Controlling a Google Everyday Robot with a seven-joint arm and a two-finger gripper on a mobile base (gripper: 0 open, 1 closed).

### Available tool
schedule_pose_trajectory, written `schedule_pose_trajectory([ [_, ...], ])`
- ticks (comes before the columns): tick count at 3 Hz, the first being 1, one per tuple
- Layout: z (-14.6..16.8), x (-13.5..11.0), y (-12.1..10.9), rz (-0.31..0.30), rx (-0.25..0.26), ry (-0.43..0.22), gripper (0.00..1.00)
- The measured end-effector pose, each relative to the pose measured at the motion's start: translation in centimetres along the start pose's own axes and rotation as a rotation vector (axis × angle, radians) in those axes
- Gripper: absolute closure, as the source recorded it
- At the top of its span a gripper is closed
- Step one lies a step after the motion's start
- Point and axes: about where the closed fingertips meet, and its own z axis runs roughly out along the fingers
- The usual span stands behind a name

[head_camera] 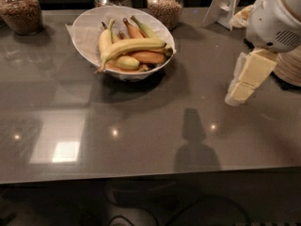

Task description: Pick banana from white bowl

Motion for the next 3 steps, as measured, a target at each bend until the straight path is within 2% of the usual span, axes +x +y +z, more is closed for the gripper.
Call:
schedule_pose_trajectory([
  [1, 2.8, -4.7, -3.2, -0.046, 0.009, -0.124, 0.00],
  [2, 5.6, -9.8, -6.5, -0.075, -0.018, -0.260, 0.00],
  [3, 5.7, -9.8, -6.5, -0.075, -0.018, -0.260, 0.00],
])
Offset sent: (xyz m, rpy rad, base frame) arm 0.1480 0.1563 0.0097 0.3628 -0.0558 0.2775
